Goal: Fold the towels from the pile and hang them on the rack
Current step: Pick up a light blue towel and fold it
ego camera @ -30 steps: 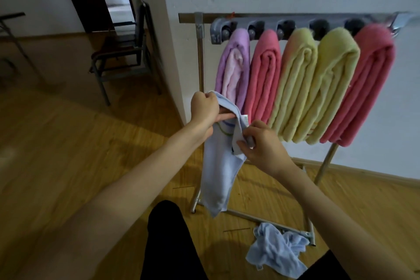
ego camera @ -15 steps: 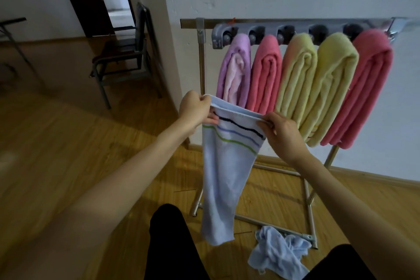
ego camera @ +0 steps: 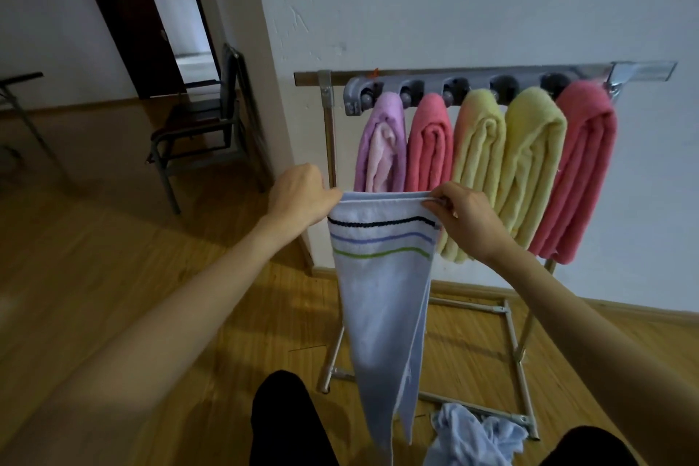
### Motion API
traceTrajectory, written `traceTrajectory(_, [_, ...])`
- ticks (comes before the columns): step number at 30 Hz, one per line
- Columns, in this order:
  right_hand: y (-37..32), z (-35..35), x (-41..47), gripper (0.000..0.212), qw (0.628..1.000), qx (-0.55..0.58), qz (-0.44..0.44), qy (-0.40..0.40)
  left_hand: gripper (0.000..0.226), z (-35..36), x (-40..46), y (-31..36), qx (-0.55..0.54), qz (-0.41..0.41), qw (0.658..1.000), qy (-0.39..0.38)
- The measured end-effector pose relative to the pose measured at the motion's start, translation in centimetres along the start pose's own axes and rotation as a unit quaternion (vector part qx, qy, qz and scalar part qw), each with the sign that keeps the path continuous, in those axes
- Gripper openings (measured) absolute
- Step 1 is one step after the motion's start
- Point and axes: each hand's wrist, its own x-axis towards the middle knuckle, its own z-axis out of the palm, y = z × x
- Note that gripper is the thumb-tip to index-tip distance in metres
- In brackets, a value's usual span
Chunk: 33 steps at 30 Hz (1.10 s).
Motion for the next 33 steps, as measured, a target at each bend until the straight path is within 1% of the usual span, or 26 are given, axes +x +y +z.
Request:
traceTrajectory(5, [-0.5,-1.3,1.2,0.011,1.0,0.005,-0.014,0.011,0.011,-1.2,1.0,0.4,-0.028,0.027,0.999,-0.003])
traceTrajectory(11, [-0.4,-2.7,2.3,0.013,1.0,-0.006,-0.016,-0.023,0.016,-1.9,1.8,0.8,-0.083,0.064,0.994,-0.007])
traceTrajectory(14, [-0.4,-3.2,2.7,0.01,1.0,-0.007,-0.013,-0.013,0.019,-2.2,2.3,1.2,-0.116,0.074,0.99,-0.02])
traceTrajectory(16, [-0.3,-3.4,3.0,0.009,1.0,-0.002,0.006,0.002,0.019,-2.6,2.5,1.4,-0.166,0.07,0.982,-0.061])
traceTrajectory(18, [-0.2,-3.4,3.1,0.008,0.999,0.026,0.022,0.029,0.024,-3.1,2.6,1.6,-0.227,0.082,0.963,-0.119])
traceTrajectory(20, [-0.1,-3.3,3.2,0.018,0.995,0.069,0.038,0.057,0.03,-3.5,2.5,1.7,-0.25,0.116,0.946,-0.172])
traceTrajectory(23, [0.0,-2.9,3.3,0.011,0.991,0.083,0.083,0.066,0.04,-3.5,2.1,1.9,-0.257,0.154,0.928,-0.223])
traceTrajectory(28, [0.0,-2.3,3.4,0.006,0.987,0.111,0.101,0.06,0.065,-3.7,1.6,1.9,-0.244,0.216,0.896,-0.303])
traceTrajectory(31, [-0.1,-2.3,3.5,0.005,0.986,0.111,0.11,0.065,0.063,-4.2,1.3,2.5,-0.223,0.231,0.88,-0.351])
traceTrajectory(33, [-0.3,-2.2,3.7,0.005,0.985,0.111,0.114,0.07,0.061,-4.4,1.2,2.8,-0.195,0.236,0.875,-0.375])
